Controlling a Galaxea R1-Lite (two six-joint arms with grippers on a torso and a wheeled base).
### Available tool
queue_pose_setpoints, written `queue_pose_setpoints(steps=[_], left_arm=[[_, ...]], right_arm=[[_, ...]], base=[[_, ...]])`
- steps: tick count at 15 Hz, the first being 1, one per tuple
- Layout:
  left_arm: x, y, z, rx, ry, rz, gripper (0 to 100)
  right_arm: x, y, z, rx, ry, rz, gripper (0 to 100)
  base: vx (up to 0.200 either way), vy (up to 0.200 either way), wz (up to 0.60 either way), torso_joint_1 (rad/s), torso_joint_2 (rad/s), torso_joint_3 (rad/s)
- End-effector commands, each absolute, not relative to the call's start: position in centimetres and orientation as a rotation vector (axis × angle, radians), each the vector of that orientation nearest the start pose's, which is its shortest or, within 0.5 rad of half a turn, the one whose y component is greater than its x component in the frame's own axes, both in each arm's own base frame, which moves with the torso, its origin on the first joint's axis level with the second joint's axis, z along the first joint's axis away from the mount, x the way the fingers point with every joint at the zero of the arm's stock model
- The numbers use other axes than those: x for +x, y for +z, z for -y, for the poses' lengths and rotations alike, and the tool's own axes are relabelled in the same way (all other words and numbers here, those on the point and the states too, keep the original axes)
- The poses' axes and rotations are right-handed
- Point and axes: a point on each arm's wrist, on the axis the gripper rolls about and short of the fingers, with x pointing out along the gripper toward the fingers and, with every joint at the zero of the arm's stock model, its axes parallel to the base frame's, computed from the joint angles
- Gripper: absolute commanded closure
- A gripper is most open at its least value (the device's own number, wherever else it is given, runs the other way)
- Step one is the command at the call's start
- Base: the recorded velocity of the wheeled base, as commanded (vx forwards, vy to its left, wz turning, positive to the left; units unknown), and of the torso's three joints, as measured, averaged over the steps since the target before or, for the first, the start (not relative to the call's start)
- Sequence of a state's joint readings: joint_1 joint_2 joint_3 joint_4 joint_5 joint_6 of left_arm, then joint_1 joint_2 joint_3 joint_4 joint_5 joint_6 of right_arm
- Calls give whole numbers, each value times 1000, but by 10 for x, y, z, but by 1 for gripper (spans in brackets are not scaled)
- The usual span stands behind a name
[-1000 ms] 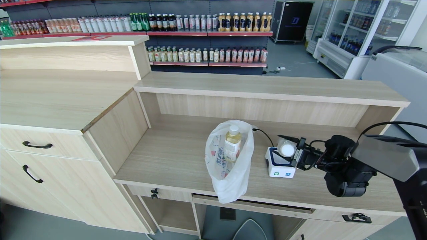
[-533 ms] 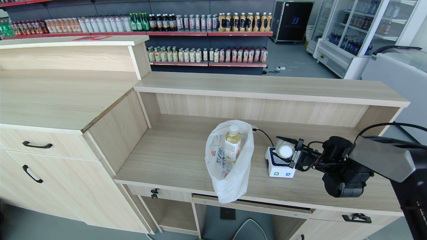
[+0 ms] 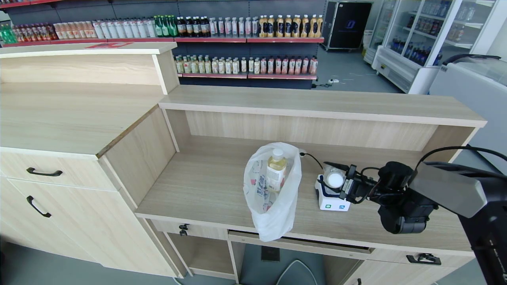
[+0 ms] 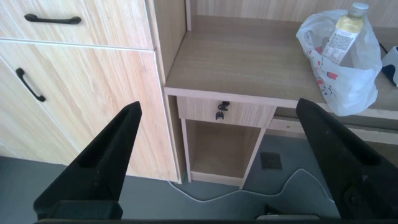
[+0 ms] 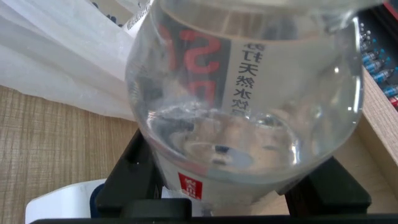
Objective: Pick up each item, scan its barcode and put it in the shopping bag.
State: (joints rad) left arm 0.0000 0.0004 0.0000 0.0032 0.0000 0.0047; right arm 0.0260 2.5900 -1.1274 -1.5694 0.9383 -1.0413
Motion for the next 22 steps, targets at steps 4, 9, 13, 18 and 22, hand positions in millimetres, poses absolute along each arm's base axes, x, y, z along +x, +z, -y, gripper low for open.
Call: queue_pose_setpoints(steps=[4, 9, 13, 18, 22], left_arm=[[-23, 75, 0, 5, 0, -3, 0], [-23, 75, 0, 5, 0, -3, 0], [-23, 75, 0, 5, 0, -3, 0], [-23, 75, 0, 5, 0, -3, 0], [-23, 75, 0, 5, 0, -3, 0]], right_arm=[[441, 4, -31, -1007, 824, 601, 100], [403, 87, 16, -874, 707, 503, 100], [323, 196, 41, -398, 215, 75, 100], [271, 193, 28, -311, -70, -31, 100], [273, 201, 5, -371, -4, 73, 100]], base=[[0, 0, 0, 0, 0, 0], [0, 0, 0, 0, 0, 0], [0, 0, 0, 0, 0, 0], [0, 0, 0, 0, 0, 0], [0, 0, 150, -1, 1, 2]])
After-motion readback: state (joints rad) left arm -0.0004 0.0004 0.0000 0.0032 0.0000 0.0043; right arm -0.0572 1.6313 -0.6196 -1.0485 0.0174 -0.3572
